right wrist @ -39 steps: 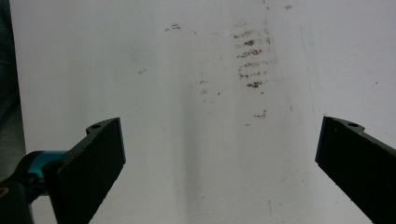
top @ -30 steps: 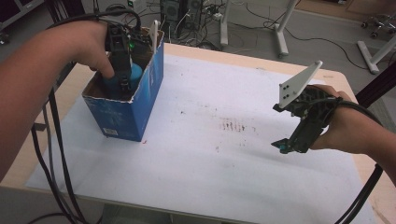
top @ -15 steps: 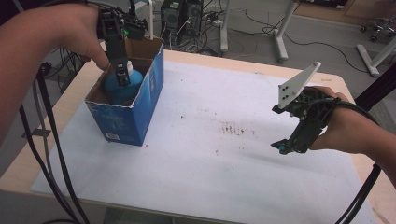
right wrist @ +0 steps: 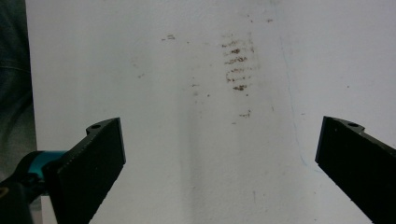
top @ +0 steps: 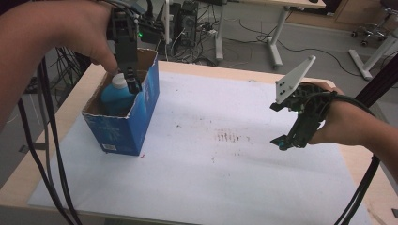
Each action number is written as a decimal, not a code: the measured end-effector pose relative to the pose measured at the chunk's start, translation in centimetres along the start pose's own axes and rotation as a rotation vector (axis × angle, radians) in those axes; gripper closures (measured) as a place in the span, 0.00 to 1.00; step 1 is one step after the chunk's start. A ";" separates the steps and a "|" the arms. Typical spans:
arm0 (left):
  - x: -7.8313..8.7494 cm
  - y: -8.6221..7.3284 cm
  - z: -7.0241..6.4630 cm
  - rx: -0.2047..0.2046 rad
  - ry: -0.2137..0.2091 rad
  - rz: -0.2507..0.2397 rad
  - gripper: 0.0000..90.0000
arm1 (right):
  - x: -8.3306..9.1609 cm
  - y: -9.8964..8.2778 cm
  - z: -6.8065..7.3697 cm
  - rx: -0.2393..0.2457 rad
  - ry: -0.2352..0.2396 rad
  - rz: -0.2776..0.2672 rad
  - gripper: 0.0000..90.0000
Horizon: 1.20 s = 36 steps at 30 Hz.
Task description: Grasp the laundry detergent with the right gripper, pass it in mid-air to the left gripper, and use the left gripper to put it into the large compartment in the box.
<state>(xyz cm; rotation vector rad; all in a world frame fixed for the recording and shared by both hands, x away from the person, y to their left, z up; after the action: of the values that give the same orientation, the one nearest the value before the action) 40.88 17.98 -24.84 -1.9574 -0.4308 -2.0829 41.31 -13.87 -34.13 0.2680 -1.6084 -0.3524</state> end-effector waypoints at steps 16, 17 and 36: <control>-2.0 4.6 -2.8 -0.159 -0.034 0.009 0.07 | 0.9 -1.1 -1.7 0.027 0.032 0.124 0.01; -2.2 4.7 -2.9 -0.167 -0.036 0.017 0.07 | 0.8 -1.2 -1.6 0.029 0.040 0.130 0.01; -3.7 6.5 -2.8 -0.206 -0.040 0.018 0.02 | 0.0 -2.6 -2.8 0.062 0.069 0.236 0.01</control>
<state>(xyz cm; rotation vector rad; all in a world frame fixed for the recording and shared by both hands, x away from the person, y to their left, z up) 40.96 10.87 -28.37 -2.1096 -0.2127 -2.1559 44.04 -16.46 -34.98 0.1337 -1.5651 -0.1103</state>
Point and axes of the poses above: each handheld gripper's, and its own axes: x roughly backward along the jaws, y roughly out of its top, z roughly to its left, the point moved 6 cm from there along -x, roughly forward along the jaws, and after that the axes turned 2 degrees about y, right-handed, at the moved point
